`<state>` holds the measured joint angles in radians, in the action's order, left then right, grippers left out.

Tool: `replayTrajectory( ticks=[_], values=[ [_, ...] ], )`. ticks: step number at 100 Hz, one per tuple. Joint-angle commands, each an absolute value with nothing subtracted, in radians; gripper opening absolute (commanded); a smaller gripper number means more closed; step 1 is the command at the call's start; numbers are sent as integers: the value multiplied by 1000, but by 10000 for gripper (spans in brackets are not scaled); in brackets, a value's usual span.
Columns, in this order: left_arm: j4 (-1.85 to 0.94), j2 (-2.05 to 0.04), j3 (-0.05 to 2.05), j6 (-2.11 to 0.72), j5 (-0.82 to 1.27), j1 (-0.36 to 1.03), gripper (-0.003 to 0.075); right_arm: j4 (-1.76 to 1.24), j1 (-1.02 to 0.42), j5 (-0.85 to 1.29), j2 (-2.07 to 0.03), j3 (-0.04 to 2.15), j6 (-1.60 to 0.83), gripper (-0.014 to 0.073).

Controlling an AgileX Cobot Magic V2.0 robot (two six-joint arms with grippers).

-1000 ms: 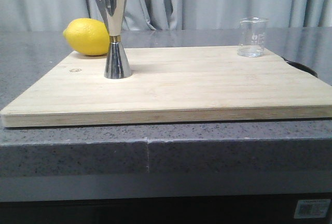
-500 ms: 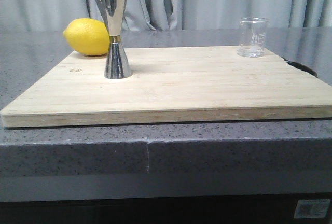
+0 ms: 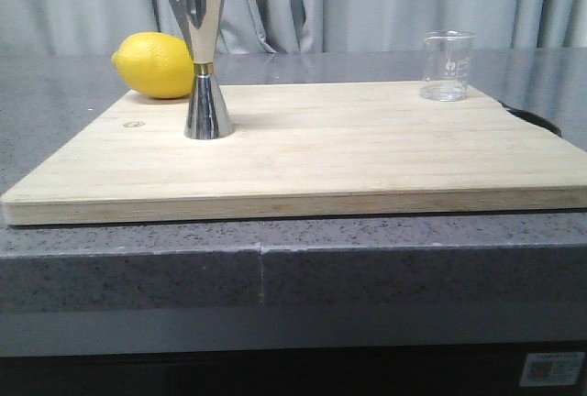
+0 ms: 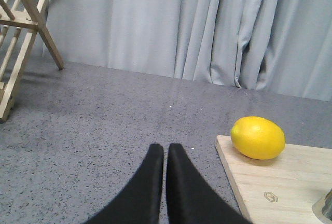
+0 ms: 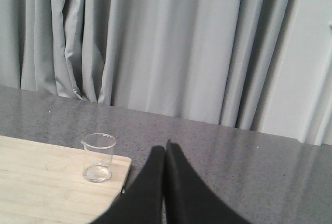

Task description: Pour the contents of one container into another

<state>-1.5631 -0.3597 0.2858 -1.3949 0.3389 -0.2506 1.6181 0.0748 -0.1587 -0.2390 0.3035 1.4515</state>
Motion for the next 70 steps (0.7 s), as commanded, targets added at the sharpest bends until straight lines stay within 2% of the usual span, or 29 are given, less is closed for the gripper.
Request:
replayTrajectory(
  ticks=[1, 17, 25, 45, 70],
  values=[
    [-1600, -362, 314, -1398, 338, -253, -19, 1617, 80, -152, -247, 328, 1449, -66],
    [-1565, -362, 310, -1395, 347, -253, -19, 1617, 80, -152, -247, 328, 1449, -66],
    [-1372, -357, 310, -1333, 398, -253, -19, 1617, 80, -152, -247, 328, 1449, -66],
    [-895, -293, 310, -802, 393, -253, -19, 1617, 80, -152, -247, 328, 1449, -66],
    [-400, -170, 289, -330, 307, -211, -19, 1617, 80, -152, -247, 328, 1449, -66]
  ],
)
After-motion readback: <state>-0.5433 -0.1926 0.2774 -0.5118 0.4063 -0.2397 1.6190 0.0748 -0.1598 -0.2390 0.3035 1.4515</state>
